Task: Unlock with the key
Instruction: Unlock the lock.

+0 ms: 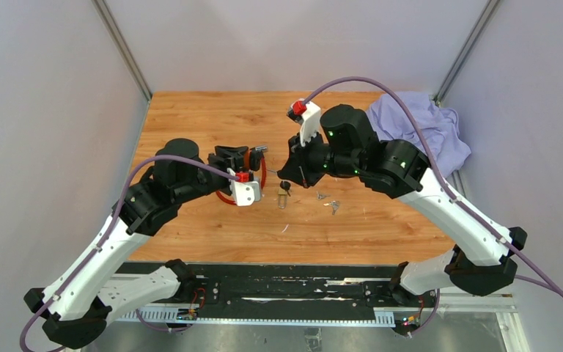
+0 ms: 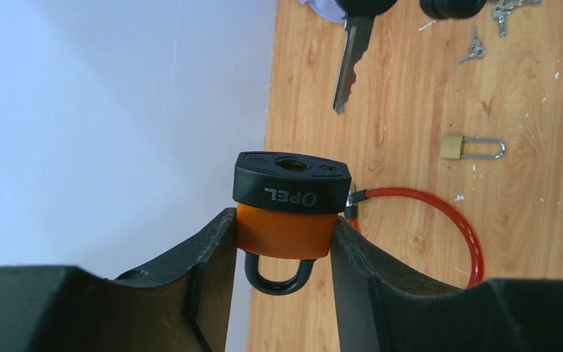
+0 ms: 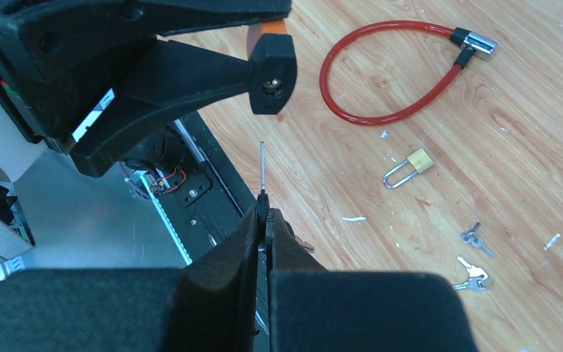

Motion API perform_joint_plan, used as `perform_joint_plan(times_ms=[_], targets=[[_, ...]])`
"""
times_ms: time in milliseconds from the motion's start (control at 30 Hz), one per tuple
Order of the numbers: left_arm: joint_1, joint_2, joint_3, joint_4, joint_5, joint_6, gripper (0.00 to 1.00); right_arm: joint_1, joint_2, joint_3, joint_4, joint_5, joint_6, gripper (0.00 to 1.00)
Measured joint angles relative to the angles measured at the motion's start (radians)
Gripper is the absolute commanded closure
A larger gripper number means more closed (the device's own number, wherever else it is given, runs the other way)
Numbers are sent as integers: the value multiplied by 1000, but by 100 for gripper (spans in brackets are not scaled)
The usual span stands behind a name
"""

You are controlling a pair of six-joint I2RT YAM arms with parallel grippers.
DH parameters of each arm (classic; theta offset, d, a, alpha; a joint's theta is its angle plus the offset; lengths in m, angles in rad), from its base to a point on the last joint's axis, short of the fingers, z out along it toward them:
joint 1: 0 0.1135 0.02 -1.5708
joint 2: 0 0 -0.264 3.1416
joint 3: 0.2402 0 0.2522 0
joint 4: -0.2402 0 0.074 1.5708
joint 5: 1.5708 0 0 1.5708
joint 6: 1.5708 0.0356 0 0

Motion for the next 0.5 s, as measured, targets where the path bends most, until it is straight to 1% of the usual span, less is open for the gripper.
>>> perform_joint_plan(times_ms=[500], targets=[[-25, -3, 0, 6, 3, -26, 100, 13, 37, 24, 49, 7, 2, 99]])
